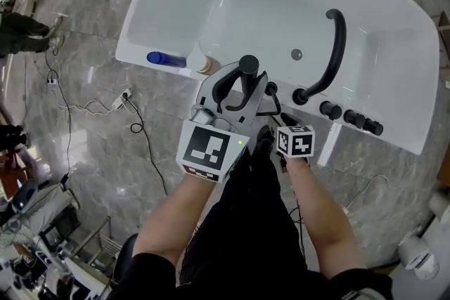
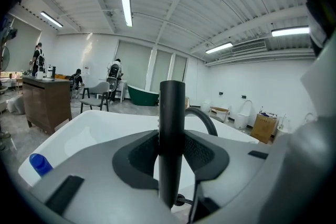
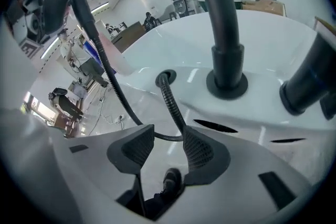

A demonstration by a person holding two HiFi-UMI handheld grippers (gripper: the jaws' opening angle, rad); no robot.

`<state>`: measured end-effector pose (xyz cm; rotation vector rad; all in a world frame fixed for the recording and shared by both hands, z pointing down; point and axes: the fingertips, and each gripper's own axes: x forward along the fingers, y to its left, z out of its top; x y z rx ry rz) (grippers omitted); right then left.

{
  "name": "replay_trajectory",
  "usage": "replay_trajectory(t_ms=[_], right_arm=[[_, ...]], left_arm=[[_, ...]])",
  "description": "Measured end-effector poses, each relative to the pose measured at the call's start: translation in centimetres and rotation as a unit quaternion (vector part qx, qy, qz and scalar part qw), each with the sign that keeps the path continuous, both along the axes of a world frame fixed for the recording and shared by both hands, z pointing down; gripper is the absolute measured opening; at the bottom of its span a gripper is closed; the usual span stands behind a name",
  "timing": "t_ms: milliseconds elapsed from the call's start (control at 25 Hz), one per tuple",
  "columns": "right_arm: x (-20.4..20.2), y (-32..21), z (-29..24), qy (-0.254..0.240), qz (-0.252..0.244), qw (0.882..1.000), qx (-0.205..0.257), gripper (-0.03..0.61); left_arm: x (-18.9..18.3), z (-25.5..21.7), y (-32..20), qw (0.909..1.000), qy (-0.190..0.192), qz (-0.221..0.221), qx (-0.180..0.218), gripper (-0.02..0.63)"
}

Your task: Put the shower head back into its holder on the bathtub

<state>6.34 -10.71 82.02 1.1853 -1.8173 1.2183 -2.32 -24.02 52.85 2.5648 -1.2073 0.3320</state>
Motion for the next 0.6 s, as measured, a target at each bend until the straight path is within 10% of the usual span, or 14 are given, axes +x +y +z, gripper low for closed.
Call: replay_trajectory(t_ms=[600], right_arm=[[1.9,-0.5,2.8,0.009,0.045,0.998,0.042,0.074]], left_arm=[[0.2,3.3,2.5,0.9995,-0.020,0.024,-0.008,0.143]])
